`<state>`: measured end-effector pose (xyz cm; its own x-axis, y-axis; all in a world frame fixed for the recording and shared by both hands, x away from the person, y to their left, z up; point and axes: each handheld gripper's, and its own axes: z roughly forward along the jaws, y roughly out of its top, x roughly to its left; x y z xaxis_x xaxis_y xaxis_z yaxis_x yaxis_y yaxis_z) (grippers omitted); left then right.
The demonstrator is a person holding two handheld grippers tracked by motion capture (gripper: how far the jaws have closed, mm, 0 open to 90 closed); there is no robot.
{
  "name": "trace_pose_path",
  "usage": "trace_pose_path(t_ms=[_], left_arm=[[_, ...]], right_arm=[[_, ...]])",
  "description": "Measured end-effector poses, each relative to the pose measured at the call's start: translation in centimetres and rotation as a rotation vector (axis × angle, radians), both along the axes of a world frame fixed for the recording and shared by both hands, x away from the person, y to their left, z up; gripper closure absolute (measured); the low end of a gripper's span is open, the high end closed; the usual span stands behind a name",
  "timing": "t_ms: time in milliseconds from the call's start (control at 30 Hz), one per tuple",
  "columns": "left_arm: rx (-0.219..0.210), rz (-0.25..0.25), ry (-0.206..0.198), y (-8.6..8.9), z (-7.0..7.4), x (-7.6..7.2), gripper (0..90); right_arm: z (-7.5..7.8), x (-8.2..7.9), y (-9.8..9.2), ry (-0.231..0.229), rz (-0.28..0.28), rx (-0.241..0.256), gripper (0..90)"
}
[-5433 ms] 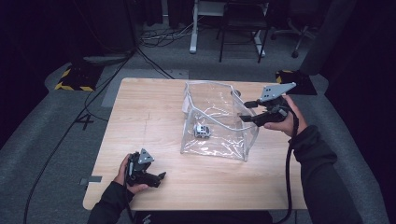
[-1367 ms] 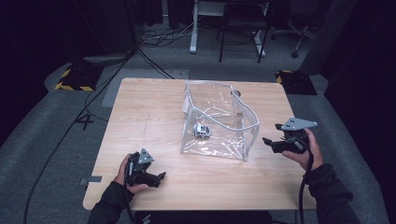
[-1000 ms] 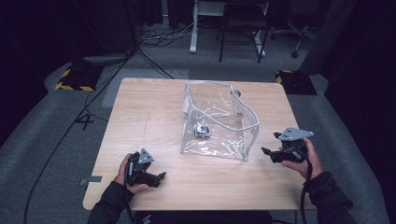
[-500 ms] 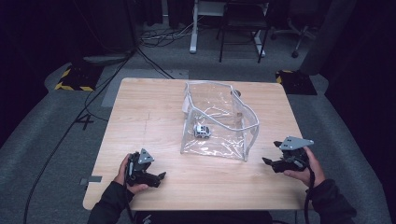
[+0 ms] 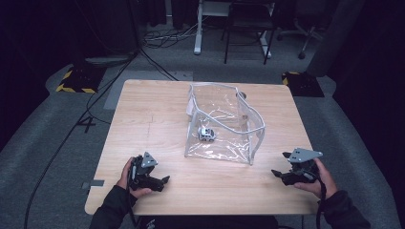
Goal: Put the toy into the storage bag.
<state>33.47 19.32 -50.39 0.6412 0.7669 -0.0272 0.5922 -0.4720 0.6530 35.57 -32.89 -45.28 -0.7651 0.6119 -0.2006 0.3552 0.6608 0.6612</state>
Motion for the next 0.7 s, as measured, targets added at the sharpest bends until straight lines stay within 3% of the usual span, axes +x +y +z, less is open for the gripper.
trace_pose_path(t_ms=[500,700], left_arm=[[0.0,-0.001,-0.001,0.0,0.0,0.0,1.4],[0.001,-0.007,-0.007,0.0,0.0,0.1,1.4]], right_arm=[[-2.1,-1.7,-2.0,0.049,-0.025,0.022,18.7],[-2.8,-2.1,-3.0,0.067,-0.053,0.058,18.5]])
